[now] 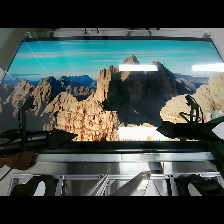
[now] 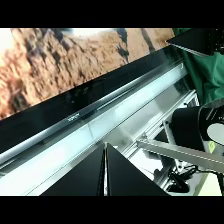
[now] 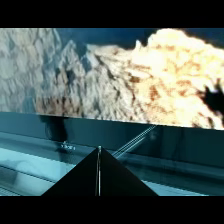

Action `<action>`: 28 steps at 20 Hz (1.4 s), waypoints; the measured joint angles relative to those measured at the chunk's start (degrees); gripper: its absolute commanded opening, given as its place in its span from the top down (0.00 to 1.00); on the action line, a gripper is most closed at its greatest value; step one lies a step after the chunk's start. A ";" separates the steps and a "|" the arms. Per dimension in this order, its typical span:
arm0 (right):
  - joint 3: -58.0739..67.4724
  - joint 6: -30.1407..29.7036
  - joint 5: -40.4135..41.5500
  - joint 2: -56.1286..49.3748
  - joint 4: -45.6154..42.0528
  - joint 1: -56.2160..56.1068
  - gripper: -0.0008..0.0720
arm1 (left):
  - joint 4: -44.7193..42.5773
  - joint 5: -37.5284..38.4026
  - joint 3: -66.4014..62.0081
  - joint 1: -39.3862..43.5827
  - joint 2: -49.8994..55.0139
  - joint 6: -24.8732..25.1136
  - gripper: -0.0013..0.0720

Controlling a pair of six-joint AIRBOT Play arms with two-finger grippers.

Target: Fold the shirts.

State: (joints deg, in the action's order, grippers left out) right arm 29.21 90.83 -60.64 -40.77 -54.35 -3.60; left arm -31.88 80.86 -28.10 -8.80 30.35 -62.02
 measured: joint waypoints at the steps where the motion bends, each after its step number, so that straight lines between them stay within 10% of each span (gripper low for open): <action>1: 0.00 0.00 0.02 0.00 0.02 0.00 0.97 | 0.00 -0.17 0.00 0.00 -0.07 -0.02 0.96; 8: 0.00 0.02 0.00 0.00 0.02 0.00 0.97 | -5.99 -1.51 -4.22 -1.70 0.15 -3.39 0.92; 9: 0.00 0.00 0.00 0.00 0.00 0.00 0.97 | -10.58 -1.88 -7.52 -3.78 0.92 -5.05 0.31; 10: 0.00 0.02 0.00 0.00 0.00 0.00 0.97 | -14.84 -1.92 -10.84 -6.16 1.95 -6.05 0.00; 19: 0.00 0.00 0.00 0.00 0.02 0.00 0.97 | -41.68 -2.05 -30.53 -28.68 21.31 -10.10 0.00; 28: 0.00 0.00 1.07 0.00 0.22 0.00 0.97 | -53.79 8.22 -32.24 -33.38 44.44 -11.37 0.00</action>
State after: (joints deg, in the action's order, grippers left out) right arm 29.21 90.83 -59.57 -40.77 -54.13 -3.60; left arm -85.67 89.08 -60.34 -42.17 74.78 -73.38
